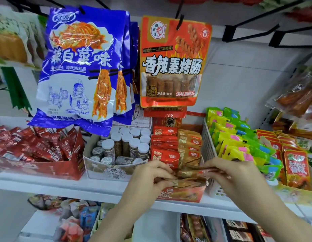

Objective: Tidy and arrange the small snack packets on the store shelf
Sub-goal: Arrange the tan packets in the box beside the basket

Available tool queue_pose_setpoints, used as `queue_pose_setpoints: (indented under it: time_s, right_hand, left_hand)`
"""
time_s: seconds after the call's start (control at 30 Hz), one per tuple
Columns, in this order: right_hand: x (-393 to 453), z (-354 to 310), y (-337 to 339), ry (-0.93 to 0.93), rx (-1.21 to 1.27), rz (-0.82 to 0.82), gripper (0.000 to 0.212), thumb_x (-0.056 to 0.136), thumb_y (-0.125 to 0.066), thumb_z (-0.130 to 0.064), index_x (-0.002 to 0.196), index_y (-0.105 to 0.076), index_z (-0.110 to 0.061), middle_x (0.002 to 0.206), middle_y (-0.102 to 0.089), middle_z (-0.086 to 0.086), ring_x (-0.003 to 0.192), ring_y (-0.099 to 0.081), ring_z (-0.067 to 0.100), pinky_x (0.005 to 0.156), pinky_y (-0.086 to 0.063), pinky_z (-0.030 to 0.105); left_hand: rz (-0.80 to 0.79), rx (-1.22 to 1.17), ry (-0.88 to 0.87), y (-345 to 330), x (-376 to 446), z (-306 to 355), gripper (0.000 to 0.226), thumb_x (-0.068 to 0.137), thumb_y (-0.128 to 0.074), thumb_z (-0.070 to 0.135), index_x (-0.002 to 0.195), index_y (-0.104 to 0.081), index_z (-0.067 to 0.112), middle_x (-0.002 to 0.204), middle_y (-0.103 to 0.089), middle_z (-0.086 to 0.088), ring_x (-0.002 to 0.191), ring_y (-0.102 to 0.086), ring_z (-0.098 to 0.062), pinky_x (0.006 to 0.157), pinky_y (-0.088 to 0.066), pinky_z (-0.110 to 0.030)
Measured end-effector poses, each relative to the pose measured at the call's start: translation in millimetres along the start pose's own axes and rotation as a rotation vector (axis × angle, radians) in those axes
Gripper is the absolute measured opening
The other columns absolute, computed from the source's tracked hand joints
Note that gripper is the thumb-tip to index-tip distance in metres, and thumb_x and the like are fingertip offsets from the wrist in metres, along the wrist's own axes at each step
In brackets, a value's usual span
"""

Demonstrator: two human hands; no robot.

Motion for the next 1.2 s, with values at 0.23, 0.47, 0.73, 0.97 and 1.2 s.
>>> queue_pose_setpoints:
  time_s: [0.23,0.47,0.73,0.97,1.2]
  right_hand:
    - [5.2,0.2,-21.3,-0.040,-0.131,-0.115,0.018,0.086,-0.073,-0.023,0.100,-0.070,-0.033,0.074,-0.073,-0.010,0.065,-0.067,0.018,0.059,-0.053,0.034]
    - [12.7,16.9,-52.6,-0.122,-0.040,-0.298,0.027,0.096,-0.060,-0.021,0.119,-0.068,-0.031,0.109,-0.073,-0.013,0.098,-0.066,0.011,0.072,-0.033,0.001]
    - [-5.5,13.7,-55.0,-0.116,0.059,-0.435,0.041,0.101,-0.047,-0.012,0.135,-0.056,-0.033,0.112,-0.072,-0.003,0.069,-0.050,-0.018,0.061,-0.035,-0.001]
    - [-13.1,11.1,-41.4,-0.065,0.023,-0.299,0.036,0.102,-0.047,-0.022,0.134,-0.056,-0.038,0.119,-0.068,-0.008,0.107,-0.059,0.006,0.084,-0.040,0.009]
    - [-27.7,18.3,-36.4,-0.167,0.122,-0.141,0.032,0.096,-0.057,-0.007,0.116,-0.070,-0.028,0.097,-0.072,-0.014,0.073,-0.061,-0.006,0.066,-0.042,0.009]
  left_hand:
    - [0.057,0.007,-0.027,3.2,1.1,9.2,0.014,0.071,-0.086,0.015,0.074,-0.080,0.027,0.123,-0.053,0.025,0.114,-0.050,0.007,0.094,-0.042,-0.014]
    - [0.041,0.021,-0.033,1.1,4.7,12.8,0.010,0.072,-0.086,0.019,0.076,-0.079,0.026,0.126,-0.051,0.024,0.116,-0.049,0.007,0.094,-0.041,-0.012]
    - [0.012,-0.027,0.043,-9.5,-1.0,0.6,0.049,0.074,-0.085,0.011,0.096,-0.049,0.038,0.108,-0.060,0.018,0.107,-0.056,0.008,0.083,-0.054,-0.016]
    - [0.062,0.220,-0.127,-2.7,-2.1,22.3,0.032,0.072,-0.086,0.032,0.100,-0.073,0.025,0.091,-0.058,0.021,0.085,-0.055,0.000,0.078,-0.042,-0.012]
    - [0.057,0.117,-0.107,-9.1,0.0,18.2,0.018,0.073,-0.085,0.012,0.088,-0.077,0.016,0.085,-0.069,0.009,0.078,-0.064,-0.002,0.075,-0.054,-0.023]
Point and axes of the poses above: each hand's wrist, its own x-axis towards the middle knuckle, its own y-axis out of the back of the hand, z = x × y, the point moved 10 cm from there along x, towards the middle knuckle
